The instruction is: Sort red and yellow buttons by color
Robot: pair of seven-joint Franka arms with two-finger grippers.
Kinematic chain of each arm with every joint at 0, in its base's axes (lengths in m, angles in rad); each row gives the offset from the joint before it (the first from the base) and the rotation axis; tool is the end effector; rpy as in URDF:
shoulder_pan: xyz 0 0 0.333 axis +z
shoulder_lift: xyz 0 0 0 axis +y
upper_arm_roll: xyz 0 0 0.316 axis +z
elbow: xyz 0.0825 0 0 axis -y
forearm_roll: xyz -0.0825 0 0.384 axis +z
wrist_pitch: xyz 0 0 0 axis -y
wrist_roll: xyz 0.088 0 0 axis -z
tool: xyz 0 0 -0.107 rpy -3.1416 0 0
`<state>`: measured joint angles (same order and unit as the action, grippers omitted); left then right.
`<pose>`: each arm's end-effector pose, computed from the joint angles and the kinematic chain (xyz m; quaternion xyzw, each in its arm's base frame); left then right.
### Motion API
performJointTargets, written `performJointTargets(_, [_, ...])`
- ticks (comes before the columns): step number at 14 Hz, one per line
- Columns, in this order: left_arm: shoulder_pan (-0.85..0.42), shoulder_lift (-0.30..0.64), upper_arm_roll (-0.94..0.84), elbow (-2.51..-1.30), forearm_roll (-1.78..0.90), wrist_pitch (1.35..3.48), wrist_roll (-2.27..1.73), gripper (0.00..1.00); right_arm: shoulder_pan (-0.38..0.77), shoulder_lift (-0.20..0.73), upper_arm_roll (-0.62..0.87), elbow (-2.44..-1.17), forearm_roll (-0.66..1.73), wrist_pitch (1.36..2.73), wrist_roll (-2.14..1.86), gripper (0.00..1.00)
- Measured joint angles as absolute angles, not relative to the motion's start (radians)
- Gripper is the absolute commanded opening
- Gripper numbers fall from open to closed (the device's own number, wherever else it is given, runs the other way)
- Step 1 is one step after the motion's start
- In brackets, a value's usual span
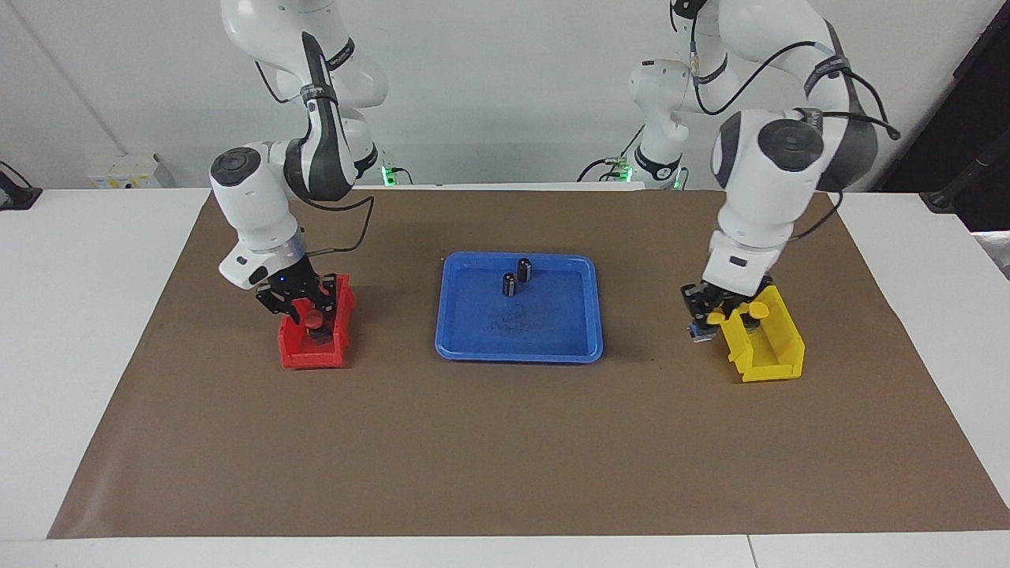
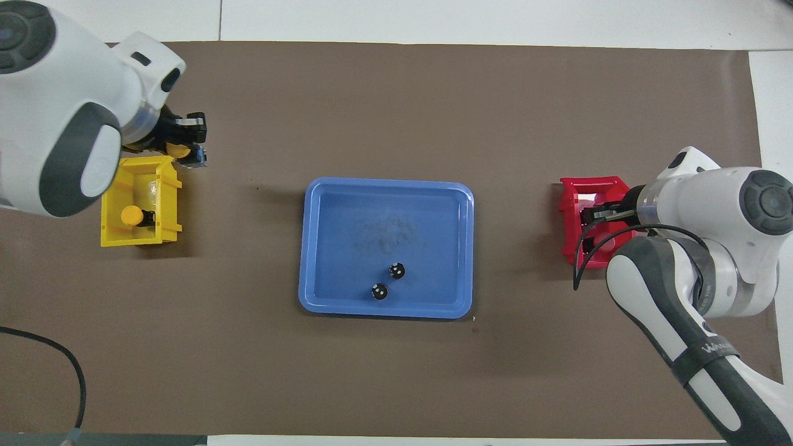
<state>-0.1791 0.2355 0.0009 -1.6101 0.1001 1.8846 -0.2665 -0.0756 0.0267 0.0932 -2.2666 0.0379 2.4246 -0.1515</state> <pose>0.6293 -0.1058 0.4931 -0.9982 -0.0296 -0.0296 0.0425 0.5347 0.0095 0.3602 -0.9952 -0.0708 -0.0665 0.0102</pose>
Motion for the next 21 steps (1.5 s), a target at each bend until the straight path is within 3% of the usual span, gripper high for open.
performJointTargets(3, [-0.059,0.241,0.0,-1.636,0.032,1.94,-0.056,0.01,-0.076,0.026,0.092,-2.212,0.038,2.351,-0.152,0.99])
performJointTargets(8, [-0.014,0.236,-0.002,-1.744,0.019,2.06,-0.002,0.01,-0.081,0.009,0.089,-1.851,0.041,1.875,-0.141,0.99])
performJointTargets(11, [-0.01,0.227,-0.003,-1.82,0.019,2.107,0.023,0.01,-0.086,-0.03,0.072,-1.715,0.041,1.649,-0.131,1.0])
performJointTargets(14, [0.002,0.206,-0.003,-1.866,0.019,2.127,0.052,0.01,-0.092,-0.063,0.019,-1.632,0.04,1.516,-0.13,1.0])
performJointTargets(19, [0.006,0.196,-0.003,-1.968,0.019,2.256,0.057,0.02,-0.098,-0.062,0.011,-1.61,0.017,1.509,-0.13,1.0])
performJointTargets(20, [0.006,0.196,-0.003,-1.986,0.019,2.281,0.057,0.14,-0.098,-0.06,0.012,-1.61,0.014,1.511,-0.13,1.0])
performJointTargets(21, [0.006,0.196,-0.003,-2.001,0.019,2.299,0.057,0.4,-0.098,-0.058,0.012,-1.61,0.011,1.511,-0.13,1.0])
